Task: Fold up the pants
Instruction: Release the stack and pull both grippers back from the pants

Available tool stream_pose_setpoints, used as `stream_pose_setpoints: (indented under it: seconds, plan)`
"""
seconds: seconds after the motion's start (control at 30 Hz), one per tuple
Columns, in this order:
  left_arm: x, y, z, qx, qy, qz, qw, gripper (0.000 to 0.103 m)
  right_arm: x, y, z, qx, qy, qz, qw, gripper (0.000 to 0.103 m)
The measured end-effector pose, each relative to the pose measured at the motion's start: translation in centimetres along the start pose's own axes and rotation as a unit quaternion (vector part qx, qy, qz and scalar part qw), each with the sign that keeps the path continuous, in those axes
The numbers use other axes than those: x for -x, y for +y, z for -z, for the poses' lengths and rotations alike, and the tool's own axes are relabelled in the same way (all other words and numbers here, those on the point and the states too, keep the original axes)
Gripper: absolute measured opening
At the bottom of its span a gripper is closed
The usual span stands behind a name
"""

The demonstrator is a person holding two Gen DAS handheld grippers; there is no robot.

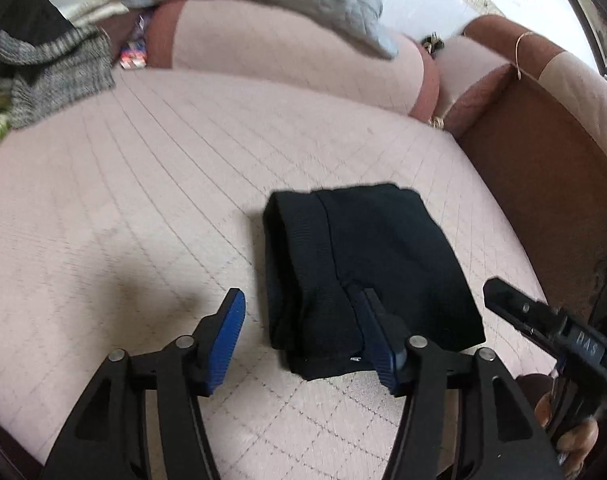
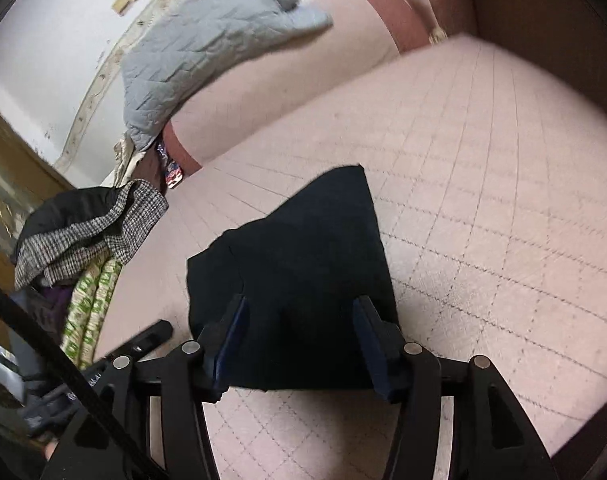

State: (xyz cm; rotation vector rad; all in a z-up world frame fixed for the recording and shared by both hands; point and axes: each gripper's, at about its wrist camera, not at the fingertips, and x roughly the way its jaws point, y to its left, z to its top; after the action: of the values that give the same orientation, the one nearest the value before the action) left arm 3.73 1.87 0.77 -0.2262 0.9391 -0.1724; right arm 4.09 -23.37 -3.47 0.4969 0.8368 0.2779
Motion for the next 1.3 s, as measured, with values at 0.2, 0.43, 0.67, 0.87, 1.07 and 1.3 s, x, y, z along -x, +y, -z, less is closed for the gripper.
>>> stream_pose_setpoints:
  seconds: [0.2, 0.43, 0.67, 0.87, 1.07, 1.3]
  plan:
    - [4.1, -0.9, -0.1, -0.008, -0.080, -0.054, 0.9953, 0.066, 1.2, 2.3, 1.9, 0.041, -0.022, 0.041, 0.998, 0.066]
    - [10.5, -2.4, 0.9, -0.015, -0.261, -0.172, 0.9498, 0.103, 3.0, 4.4, 3.0, 0.074, -0.066, 0.074, 0.992, 0.075]
    - [13.3, -2.4, 0.2, -0.001, -0.285, -0.189, 0.9396, 0.103, 3.9, 6.8, 3.7, 0.111, -0.087, 0.072, 0.987, 0.087]
    - [12.5, -2.8, 0.8, -0.005, -0.254, -0.180, 0.9504, 0.103, 3.2, 8.3, 4.9, 0.139, -0.078, 0.074, 0.985, 0.088]
    - [10.4, -2.7, 1.2, -0.011, -0.205, -0.155, 0.9664, 0.103, 2.3, 8.9, 5.5, 0.152, -0.062, 0.073, 0.984, 0.090]
    - [8.8, -3.4, 2.0, -0.031, -0.159, -0.118, 0.9797, 0.103, 1.5, 8.7, 5.6, 0.150, -0.058, 0.106, 0.981, 0.090]
